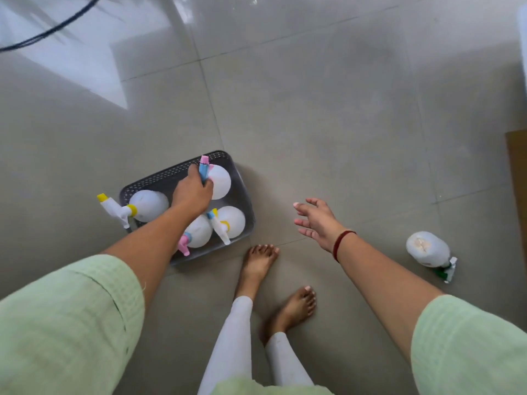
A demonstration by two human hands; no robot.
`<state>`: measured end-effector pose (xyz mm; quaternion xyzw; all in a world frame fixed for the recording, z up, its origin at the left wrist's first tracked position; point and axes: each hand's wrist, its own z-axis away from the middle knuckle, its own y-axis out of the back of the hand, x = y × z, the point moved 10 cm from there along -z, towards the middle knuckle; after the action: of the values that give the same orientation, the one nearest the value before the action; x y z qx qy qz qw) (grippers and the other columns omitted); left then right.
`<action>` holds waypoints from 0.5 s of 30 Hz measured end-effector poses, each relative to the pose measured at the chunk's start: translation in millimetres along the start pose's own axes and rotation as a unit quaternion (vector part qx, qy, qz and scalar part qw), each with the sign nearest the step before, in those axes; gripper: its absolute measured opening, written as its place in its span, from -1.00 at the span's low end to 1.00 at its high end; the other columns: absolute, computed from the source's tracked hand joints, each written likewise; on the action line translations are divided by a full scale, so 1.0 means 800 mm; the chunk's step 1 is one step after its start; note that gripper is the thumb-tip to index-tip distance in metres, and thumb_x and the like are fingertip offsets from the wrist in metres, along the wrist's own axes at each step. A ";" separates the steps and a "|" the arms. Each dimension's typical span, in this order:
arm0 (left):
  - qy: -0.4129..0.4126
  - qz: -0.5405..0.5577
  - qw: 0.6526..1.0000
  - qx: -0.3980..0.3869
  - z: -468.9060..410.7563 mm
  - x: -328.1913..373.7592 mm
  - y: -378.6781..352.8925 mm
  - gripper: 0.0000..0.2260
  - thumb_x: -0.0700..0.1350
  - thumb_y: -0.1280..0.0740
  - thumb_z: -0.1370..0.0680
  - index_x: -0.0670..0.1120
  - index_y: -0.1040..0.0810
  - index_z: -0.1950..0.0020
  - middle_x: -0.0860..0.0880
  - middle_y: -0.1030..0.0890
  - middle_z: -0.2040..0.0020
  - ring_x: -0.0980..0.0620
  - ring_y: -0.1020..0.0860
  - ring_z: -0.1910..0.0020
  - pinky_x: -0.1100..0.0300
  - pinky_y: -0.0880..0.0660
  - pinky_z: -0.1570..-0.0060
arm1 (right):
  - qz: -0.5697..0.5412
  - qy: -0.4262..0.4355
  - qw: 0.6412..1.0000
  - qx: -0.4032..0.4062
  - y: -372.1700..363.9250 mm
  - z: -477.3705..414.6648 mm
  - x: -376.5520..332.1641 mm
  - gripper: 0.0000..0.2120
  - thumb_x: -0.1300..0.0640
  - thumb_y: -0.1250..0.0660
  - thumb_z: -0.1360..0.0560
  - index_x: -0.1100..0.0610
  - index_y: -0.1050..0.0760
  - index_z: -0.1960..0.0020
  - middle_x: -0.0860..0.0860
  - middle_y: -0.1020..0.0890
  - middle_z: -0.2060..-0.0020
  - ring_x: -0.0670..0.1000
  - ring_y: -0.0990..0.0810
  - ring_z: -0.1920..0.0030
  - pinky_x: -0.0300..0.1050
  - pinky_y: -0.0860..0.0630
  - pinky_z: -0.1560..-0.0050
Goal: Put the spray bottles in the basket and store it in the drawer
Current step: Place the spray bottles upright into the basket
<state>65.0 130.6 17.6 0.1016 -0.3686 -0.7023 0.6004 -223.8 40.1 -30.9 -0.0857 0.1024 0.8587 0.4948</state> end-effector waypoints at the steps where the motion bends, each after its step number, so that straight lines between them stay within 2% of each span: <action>1: 0.004 -0.004 1.000 -0.003 -0.004 0.000 -0.005 -0.69 -0.05 -0.17 -0.59 -0.18 -0.32 -0.27 -0.30 -0.53 -0.18 -0.31 -0.50 -0.14 -0.06 -0.42 -0.10 | 0.000 -0.004 1.000 0.004 0.007 0.000 0.004 -0.55 0.09 -0.31 -0.53 0.04 -0.26 -0.37 0.05 -0.50 -0.11 0.06 -0.54 -0.02 -0.05 -0.46 0.00; 7: 0.016 -0.034 0.999 -0.013 -0.016 0.005 -0.034 -0.73 -0.02 -0.15 -0.60 -0.19 -0.33 -0.17 -0.29 -0.54 -0.11 -0.28 -0.50 -0.05 0.00 -0.36 0.07 | 0.077 0.008 0.995 0.058 0.054 -0.003 0.022 -0.61 0.07 -0.33 -0.51 0.09 -0.37 -0.30 0.02 -0.50 -0.06 0.01 -0.51 0.06 -0.16 -0.42 0.17; 10: 0.019 -0.038 0.999 -0.007 -0.011 0.003 -0.040 -0.74 -0.03 -0.14 -0.61 -0.19 -0.32 -0.16 -0.28 -0.54 -0.08 -0.18 -0.43 0.09 0.02 -0.32 0.13 | 0.086 0.008 0.995 0.056 0.062 -0.007 0.028 -0.62 0.06 -0.33 -0.50 0.09 -0.38 -0.29 0.02 -0.50 -0.07 -0.03 -0.51 0.13 -0.12 -0.43 0.09; 13: 0.033 -0.059 0.998 0.013 -0.007 -0.002 -0.037 -0.72 0.00 -0.15 -0.59 -0.19 -0.33 -0.16 -0.26 -0.54 -0.08 -0.18 -0.43 0.09 0.02 -0.33 0.13 | 0.081 0.014 0.995 0.056 0.065 -0.011 0.028 -0.63 0.05 -0.32 -0.51 0.08 -0.38 -0.28 0.02 -0.49 -0.09 -0.09 -0.50 0.19 -0.10 -0.43 0.07; 15: 0.049 -0.099 0.994 0.018 -0.004 -0.009 -0.033 -0.66 0.05 -0.17 -0.57 -0.20 -0.32 -0.17 -0.26 -0.55 -0.10 -0.23 -0.50 0.01 0.01 -0.34 0.12 | 0.078 0.016 0.995 0.053 0.062 -0.014 0.026 -0.63 0.05 -0.32 -0.51 0.08 -0.38 -0.28 0.03 -0.50 -0.09 -0.11 -0.49 0.20 -0.11 -0.43 0.09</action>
<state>48.5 135.8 -4.0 0.1822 -0.3393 -0.7462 0.5430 -276.5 30.2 -42.2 -0.0653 0.1618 0.8865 0.4285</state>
